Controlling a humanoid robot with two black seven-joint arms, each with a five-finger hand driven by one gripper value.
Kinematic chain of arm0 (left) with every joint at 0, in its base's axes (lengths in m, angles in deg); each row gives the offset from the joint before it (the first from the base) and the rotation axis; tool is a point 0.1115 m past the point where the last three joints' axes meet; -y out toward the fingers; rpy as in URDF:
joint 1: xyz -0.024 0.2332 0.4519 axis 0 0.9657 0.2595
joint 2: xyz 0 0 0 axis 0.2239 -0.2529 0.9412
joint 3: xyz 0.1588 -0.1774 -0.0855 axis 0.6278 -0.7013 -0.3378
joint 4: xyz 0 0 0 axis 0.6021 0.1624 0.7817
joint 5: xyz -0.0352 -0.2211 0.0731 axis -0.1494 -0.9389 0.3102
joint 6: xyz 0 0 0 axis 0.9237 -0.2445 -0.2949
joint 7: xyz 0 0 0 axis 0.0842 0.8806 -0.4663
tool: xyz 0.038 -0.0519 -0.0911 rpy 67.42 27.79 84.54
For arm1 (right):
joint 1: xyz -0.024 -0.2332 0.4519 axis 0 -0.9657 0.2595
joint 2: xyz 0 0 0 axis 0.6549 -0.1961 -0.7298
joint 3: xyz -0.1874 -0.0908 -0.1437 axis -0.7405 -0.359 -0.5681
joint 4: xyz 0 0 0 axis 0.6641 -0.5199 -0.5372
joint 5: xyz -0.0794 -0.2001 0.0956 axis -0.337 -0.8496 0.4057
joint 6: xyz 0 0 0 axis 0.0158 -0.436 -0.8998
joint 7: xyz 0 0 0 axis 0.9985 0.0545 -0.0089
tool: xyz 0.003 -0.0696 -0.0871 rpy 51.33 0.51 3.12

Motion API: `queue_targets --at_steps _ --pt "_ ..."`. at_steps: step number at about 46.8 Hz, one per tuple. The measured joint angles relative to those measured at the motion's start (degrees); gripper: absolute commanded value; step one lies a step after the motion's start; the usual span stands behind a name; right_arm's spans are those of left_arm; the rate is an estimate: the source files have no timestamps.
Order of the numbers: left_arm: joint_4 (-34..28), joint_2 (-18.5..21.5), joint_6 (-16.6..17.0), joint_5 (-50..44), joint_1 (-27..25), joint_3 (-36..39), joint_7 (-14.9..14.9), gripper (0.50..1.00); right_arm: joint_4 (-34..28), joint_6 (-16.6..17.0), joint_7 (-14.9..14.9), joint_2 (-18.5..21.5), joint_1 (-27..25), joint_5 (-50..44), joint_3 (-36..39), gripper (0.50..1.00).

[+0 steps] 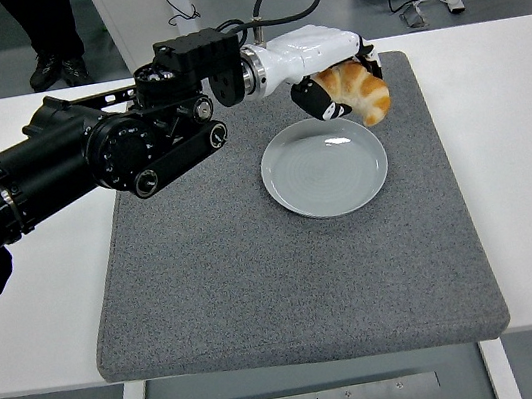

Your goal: Place the bread on the plate

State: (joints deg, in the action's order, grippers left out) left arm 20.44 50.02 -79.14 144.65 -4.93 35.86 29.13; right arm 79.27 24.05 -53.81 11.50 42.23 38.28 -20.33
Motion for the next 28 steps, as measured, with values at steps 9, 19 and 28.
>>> queue_targets --at_steps 9,19,28 --pt "2.8 -0.1 0.8 0.0 2.0 0.3 -0.7 0.5 0.0 0.0 0.0 0.0 0.0 0.0 0.0 1.0" --pt "3.7 -0.1 1.1 0.0 3.7 0.3 -1.5 0.5 0.0 0.0 0.0 0.0 0.0 0.0 0.0 1.0" --pt "3.8 -0.1 2.5 0.2 5.1 1.9 -2.4 0.5 0.0 0.0 0.0 0.0 0.0 0.0 0.0 1.0"
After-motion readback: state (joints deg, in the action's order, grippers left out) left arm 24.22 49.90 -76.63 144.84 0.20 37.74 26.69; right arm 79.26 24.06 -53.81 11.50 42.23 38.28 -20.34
